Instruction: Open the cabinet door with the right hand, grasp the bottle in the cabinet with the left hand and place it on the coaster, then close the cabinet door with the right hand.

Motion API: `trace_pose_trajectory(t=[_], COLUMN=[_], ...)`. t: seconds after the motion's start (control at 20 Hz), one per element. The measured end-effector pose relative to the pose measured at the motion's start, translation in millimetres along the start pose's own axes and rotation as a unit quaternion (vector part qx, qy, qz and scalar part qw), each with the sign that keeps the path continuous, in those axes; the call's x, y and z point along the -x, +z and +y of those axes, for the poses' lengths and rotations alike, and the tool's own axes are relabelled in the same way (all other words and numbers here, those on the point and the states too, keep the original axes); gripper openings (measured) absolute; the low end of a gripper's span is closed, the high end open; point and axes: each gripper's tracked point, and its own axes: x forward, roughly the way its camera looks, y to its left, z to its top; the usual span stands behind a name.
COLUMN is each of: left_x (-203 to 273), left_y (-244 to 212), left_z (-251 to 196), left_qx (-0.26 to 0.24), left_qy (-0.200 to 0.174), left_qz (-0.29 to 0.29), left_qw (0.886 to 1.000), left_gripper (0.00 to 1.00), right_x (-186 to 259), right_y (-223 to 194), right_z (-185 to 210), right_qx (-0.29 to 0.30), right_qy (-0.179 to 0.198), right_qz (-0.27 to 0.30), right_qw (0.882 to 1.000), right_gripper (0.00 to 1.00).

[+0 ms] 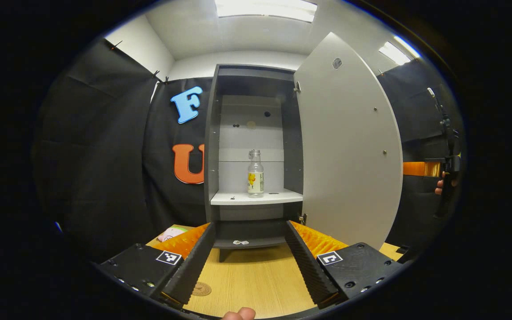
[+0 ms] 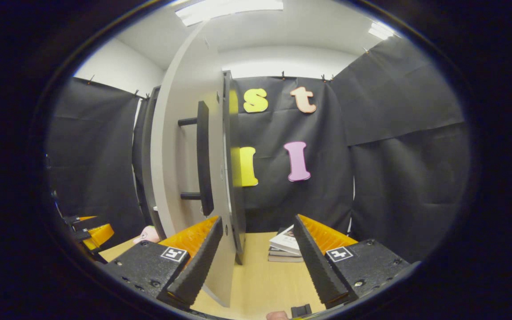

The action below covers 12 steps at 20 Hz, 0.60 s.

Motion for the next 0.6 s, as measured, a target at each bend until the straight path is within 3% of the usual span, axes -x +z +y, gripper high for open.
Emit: trace_pose_trajectory(t=[0.6], left_x=[-58], left_y=[41], left_z=[-13], left_qx=[-0.004], left_qy=[-0.043], left_qz=[-0.059], left_qw=[0.997], left_gripper=[0.95], right_x=[-10], right_y=[2], right_z=[19], right_qx=[-0.007], right_qy=[0.013], right_qz=[-0.006], right_qw=[1.000], right_gripper=[0.99])
